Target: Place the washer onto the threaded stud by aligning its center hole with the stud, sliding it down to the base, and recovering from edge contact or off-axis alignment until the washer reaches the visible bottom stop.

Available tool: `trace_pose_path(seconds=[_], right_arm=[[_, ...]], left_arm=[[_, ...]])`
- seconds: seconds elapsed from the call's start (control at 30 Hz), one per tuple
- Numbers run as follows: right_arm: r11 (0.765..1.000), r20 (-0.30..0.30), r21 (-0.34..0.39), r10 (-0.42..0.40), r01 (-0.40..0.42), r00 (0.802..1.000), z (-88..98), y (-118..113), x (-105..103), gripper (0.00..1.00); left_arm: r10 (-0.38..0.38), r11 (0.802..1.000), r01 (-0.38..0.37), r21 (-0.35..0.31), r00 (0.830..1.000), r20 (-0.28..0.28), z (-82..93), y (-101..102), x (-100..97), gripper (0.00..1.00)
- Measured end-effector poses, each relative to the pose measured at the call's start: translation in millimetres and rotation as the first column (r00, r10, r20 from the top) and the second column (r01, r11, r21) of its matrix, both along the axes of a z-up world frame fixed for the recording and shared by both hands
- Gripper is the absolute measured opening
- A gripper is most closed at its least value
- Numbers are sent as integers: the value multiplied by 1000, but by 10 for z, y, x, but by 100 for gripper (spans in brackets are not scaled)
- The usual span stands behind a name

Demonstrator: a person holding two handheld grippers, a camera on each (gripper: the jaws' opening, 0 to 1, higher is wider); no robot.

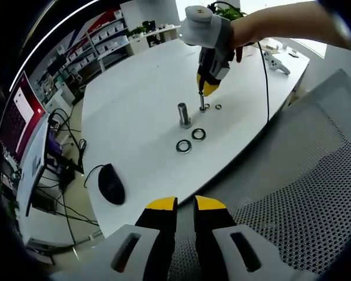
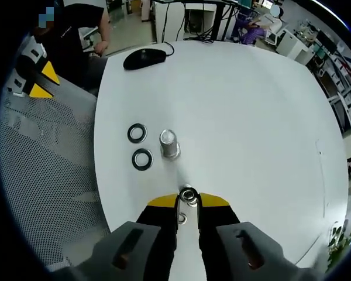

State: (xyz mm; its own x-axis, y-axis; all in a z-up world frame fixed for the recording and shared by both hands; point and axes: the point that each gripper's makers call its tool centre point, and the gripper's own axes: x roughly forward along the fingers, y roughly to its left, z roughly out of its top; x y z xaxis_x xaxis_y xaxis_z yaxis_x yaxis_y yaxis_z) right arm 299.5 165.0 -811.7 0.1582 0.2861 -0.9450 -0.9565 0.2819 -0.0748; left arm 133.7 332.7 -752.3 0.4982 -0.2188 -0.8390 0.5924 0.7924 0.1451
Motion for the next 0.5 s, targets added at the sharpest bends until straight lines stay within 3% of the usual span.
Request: trace_pose_path(seconds=[0.5], right_arm=[[998,-28,-47,31,-32,999,-158,29,2,14]], left_arm=[[3,1000,-3,4,1000,-3,-5,7,2,9]])
